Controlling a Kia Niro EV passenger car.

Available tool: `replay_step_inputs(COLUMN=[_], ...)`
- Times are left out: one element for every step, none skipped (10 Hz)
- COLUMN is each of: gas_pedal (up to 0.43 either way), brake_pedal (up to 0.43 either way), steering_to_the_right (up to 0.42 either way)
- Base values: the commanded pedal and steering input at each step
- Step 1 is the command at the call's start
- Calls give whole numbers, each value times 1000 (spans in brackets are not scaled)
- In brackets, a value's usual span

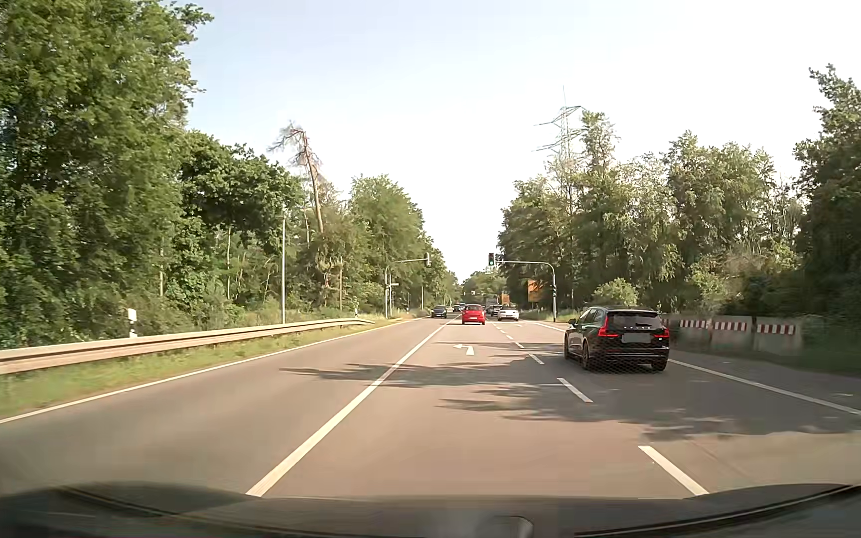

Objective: Follow the waypoints while adhering to traffic rules and regulations

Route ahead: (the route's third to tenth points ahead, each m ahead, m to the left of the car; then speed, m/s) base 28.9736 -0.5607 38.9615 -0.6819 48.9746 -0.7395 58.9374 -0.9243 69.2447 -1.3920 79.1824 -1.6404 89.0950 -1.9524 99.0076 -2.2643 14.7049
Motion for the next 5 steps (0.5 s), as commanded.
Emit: replay_step_inputs(gas_pedal=[98,98,98,98,98], brake_pedal=[24,24,24,24,24], steering_to_the_right=[5,4,3,3,3])
